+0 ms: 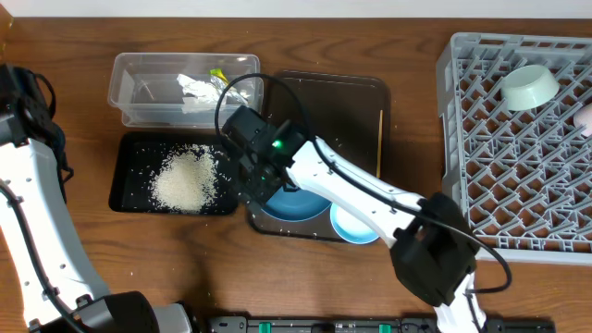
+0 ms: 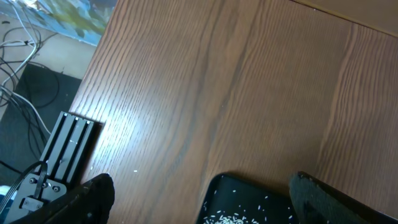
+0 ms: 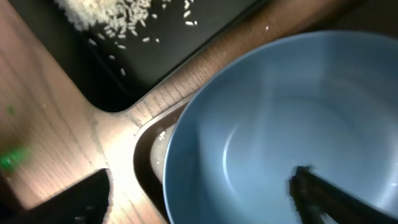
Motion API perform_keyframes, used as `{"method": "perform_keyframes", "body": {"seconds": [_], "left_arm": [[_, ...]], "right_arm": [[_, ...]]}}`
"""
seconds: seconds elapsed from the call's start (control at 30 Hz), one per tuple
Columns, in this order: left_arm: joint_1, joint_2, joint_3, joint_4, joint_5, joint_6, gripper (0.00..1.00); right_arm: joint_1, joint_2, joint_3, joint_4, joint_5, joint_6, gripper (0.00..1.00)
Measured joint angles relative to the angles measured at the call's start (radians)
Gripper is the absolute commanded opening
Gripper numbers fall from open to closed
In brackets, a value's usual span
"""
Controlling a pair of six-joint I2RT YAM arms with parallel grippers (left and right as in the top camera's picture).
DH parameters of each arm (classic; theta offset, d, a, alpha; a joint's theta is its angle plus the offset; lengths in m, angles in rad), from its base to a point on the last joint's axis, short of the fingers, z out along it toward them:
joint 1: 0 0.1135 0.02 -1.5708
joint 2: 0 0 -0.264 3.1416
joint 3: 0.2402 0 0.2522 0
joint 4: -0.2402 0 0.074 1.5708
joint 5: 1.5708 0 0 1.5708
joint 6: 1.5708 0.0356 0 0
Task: Sort waste into correct bins and load items into the dishwasher rack
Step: 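Move the right gripper left over the brown tray to the blue plate, then grip the blue plate's rim with the right gripper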
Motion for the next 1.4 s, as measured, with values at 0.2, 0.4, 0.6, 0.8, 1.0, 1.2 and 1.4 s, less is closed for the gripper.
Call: {"method": "perform_keyframes", "body": {"seconds": [0.2,0.4,0.6,0.8,1.0,1.2,1.4], "left_arm": [[0.0,0.0,0.0,0.0,0.0,0.0,0.92],[0.0,0.0,0.0,0.0,0.0,0.0,0.92],[0.0,0.0,0.0,0.0,0.0,0.0,0.92],[0.0,0.0,0.0,0.0,0.0,0.0,0.92],[0.0,0.0,0.0,0.0,0.0,0.0,0.91],[0.0,0.0,0.0,0.0,0.0,0.0,0.92],[0.0,0.0,0.0,0.0,0.0,0.0,0.92]], "right_arm": [[0.025,0.053,0.001,-0.021,0.0,0.007,0.54],[0.057,0.102,0.001,-0.032,0.001,0.01,0.49],[0.07,0.103,0.001,-0.071,0.003,0.01,0.42],[0.07,0.103,-0.006,-0.074,0.003,0.01,0.42],[0.07,0.103,-0.012,-0.058,0.003,0.018,0.29],[0.071,0.103,-0.012,-0.059,0.003,0.027,0.28],[0.071,0.103,-0.017,-0.058,0.004,0.027,0.31]]}}
